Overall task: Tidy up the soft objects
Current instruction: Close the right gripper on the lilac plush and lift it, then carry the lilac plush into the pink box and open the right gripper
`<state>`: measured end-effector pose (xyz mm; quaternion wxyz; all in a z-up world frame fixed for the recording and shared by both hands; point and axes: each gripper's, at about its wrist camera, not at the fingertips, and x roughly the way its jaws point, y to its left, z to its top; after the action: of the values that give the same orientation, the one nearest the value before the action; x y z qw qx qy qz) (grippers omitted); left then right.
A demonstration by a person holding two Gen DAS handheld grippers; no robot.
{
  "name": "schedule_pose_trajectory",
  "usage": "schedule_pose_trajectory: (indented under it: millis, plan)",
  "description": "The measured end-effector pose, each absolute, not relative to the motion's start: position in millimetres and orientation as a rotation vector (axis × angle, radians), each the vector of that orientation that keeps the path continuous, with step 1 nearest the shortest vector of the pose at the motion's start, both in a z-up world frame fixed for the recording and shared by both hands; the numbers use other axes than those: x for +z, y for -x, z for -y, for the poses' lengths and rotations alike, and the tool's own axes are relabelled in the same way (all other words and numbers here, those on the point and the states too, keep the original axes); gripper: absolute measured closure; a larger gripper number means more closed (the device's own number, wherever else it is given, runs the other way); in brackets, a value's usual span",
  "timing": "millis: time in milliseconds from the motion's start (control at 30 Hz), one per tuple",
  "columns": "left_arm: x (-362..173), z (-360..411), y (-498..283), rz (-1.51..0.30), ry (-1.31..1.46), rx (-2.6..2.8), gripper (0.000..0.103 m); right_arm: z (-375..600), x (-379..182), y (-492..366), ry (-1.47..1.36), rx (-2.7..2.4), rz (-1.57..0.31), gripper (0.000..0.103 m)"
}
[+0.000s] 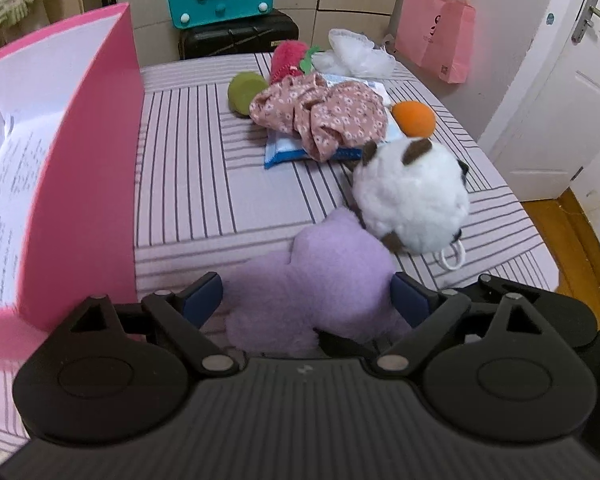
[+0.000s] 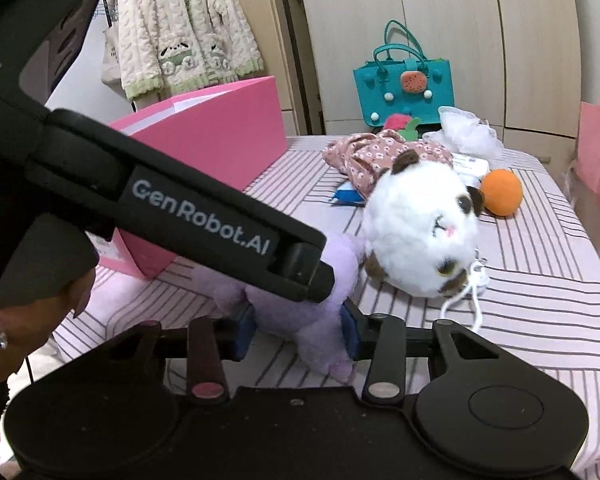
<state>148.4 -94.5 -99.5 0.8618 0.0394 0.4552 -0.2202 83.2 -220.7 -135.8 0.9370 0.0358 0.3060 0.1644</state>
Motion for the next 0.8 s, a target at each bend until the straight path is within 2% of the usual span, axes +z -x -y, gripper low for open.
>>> schedule_pose_trajectory:
  millis: [167,233,433,633,800]
  plan:
    - [-112.0,90.0,-155.1,-1.001,0.021,-0.459,0.005,220.8,-136.8,-83.3,-0.057,0.338,-0.622,0.055]
    - [-112.0,87.5,-153.6,-0.986,0.043,-0.459,0.014,220.9,-137.6,-83.9,-0.056,0.342,-0.614,0.055]
    - [-108.2,88.6,-145.6,-0.975,0.043,-0.462,0.02,219.6,-137.2,-81.1,-0.057,0.34,-0.611,0.055]
    - [-93.6,90.3,-127.2,-0.925,-0.028,-0.469,0.021,215.1,-127.3,-70.2,-0.041,0.353,-0.602,0.055]
    - [-77.5,78.7,-116.5,-0.952,-0.042,-0.479,0.021,204.0,-110.7,-60.7,-0.023,0.38,-0.631,0.055]
